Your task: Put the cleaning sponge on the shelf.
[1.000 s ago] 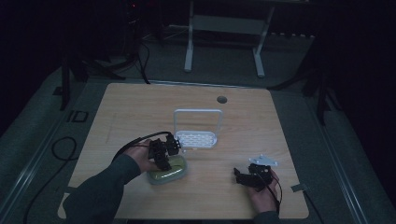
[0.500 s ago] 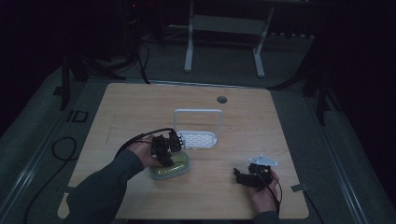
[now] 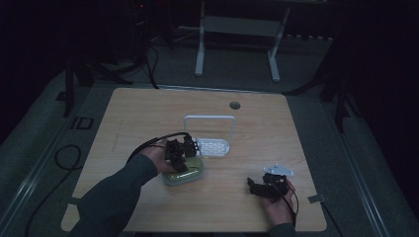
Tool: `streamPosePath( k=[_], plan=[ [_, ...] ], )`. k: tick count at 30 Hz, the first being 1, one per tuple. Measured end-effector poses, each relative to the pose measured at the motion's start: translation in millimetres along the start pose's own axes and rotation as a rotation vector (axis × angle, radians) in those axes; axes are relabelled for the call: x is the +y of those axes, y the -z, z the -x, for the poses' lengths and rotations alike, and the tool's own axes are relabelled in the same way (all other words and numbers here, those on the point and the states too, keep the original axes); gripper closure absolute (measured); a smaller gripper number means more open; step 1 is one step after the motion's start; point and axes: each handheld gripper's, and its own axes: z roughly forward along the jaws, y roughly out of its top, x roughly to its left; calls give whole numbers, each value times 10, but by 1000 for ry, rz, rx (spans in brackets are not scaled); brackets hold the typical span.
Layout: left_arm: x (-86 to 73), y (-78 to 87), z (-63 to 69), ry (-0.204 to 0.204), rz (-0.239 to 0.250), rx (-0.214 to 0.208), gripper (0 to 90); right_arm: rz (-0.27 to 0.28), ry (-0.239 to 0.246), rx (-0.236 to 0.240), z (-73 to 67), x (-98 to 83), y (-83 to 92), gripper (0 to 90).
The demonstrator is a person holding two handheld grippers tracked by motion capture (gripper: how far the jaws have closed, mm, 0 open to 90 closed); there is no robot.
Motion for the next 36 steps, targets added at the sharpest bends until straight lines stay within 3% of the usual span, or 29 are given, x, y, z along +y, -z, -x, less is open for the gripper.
streamPosePath(
  k=[10,36],
  plan=[
    [113,11,9,-44,-5,21,715,0,0,0,0,0,0,139],
    [326,-68,-158,-115,-16,51,715,-1,0,0,0,0,0,139]
  ],
)
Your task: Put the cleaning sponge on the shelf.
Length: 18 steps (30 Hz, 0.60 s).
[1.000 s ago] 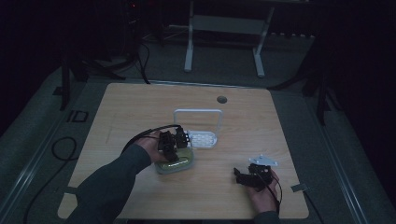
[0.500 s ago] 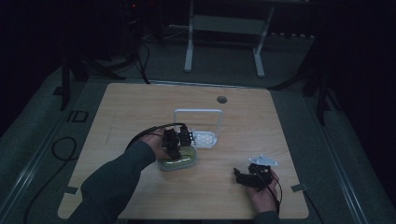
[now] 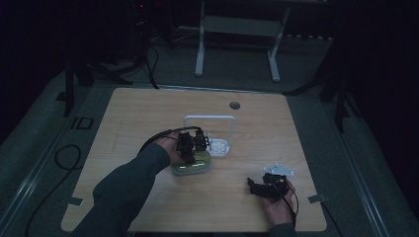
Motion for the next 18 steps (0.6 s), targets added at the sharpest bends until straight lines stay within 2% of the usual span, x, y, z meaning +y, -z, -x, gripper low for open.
streamPosePath(
  k=[4,14,18],
  plan=[
    [23,-23,-20,-28,-5,0,715,0,0,0,0,0,0,139],
    [129,-9,-14,-63,11,17,715,0,0,0,0,0,0,139],
    [166,-16,-12,-94,13,21,717,0,0,0,0,0,0,139]
  ],
)
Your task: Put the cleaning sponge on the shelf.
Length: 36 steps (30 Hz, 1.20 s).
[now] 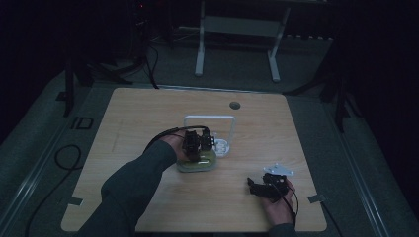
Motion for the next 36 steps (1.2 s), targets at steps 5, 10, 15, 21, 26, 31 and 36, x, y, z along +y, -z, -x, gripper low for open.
streamPosePath(
  k=[5,10,15,21,26,31,36],
  plan=[
    [11,-33,-15,-6,0,3,717,0,0,0,0,0,0,139],
    [7,-38,-34,-10,-3,4,717,1,-1,-1,-2,-1,1,140],
    [10,-35,-34,-2,3,2,717,0,-2,-1,-3,-1,2,140],
    [28,-38,-58,-11,13,6,718,0,-2,-1,-2,-1,2,140],
    [43,-44,-71,-27,21,10,718,0,-2,-1,-2,-1,1,140],
    [90,-40,-107,-27,26,15,717,1,0,-1,-1,-1,1,140],
    [170,-2,-130,-57,26,27,718,1,-1,-1,-1,-1,1,140]
  ],
)
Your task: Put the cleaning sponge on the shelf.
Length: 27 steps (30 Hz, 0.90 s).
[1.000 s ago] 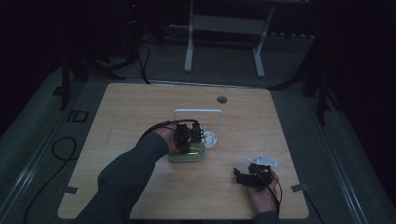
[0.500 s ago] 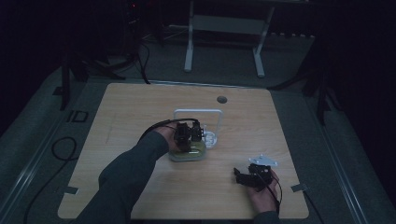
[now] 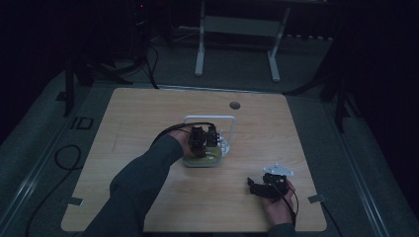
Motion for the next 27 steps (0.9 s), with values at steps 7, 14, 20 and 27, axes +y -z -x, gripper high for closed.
streamPosePath(
  k=[7,14,20,27],
  plan=[
    [91,10,-53,-17,-5,16,717,0,1,0,1,0,0,139],
    [123,7,-100,-42,-6,52,717,0,1,0,1,0,0,139],
    [110,-37,-128,-42,-14,63,717,0,0,0,1,0,-1,139],
    [106,-52,-150,-29,-12,96,717,0,1,0,0,1,-1,139]
  ],
)
